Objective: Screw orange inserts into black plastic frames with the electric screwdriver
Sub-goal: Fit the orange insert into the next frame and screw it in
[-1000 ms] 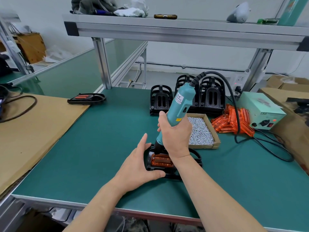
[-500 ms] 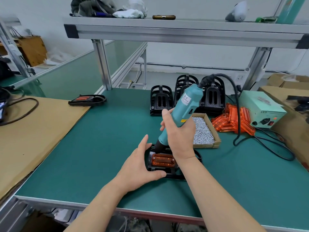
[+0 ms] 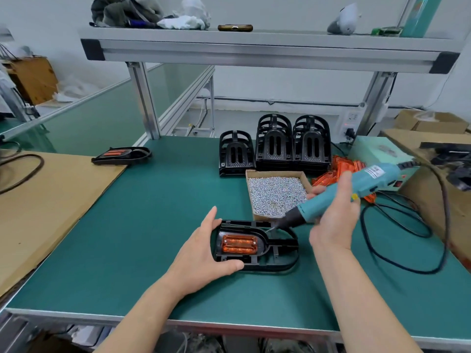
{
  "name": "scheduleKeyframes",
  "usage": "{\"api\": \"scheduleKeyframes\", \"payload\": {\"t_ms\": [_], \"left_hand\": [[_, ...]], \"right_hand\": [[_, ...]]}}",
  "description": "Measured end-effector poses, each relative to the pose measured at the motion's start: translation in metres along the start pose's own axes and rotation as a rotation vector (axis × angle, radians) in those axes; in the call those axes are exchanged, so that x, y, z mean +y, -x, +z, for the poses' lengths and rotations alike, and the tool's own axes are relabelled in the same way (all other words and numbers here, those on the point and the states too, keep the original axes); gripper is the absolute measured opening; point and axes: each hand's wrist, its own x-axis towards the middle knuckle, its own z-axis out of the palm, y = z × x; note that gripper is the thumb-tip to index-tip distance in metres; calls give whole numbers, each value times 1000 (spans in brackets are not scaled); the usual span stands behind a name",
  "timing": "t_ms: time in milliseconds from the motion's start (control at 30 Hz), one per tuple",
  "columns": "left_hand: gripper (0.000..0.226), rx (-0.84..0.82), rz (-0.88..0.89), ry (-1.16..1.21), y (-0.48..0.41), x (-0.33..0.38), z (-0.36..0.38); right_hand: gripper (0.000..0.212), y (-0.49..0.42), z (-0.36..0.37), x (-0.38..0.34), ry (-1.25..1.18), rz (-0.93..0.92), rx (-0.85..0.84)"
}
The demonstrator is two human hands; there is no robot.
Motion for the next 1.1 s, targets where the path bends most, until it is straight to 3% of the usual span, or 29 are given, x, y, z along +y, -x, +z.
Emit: {"api": "scheduleKeyframes", "payload": {"t_ms": [133, 367, 433, 500, 600, 700, 933, 1100], "left_hand": [[129, 3, 9, -3, 1, -1, 0], [125, -7, 23, -36, 0, -2, -1], [115, -4, 38, -33, 0, -2, -1], [91, 4, 66, -33, 1, 0, -1], [55, 9, 116, -80, 2, -1, 0], [39, 1, 150, -100, 2, -5, 1], [43, -3, 138, -112, 3, -4, 1], [41, -19, 137, -97, 4, -3, 0]], "right_hand": [[35, -11, -36, -1, -29, 120, 145], [15, -12, -73, -13, -22, 241, 291], [12, -13, -76, -18, -22, 251, 310], [11, -15, -76, -22, -46, 256, 325], [13, -18, -65, -23, -87, 301, 314], [16, -20, -43, -19, -17, 352, 247], [33, -15, 14, 3, 71, 464, 47], [36, -17, 26, 19, 59, 595, 61]]}}
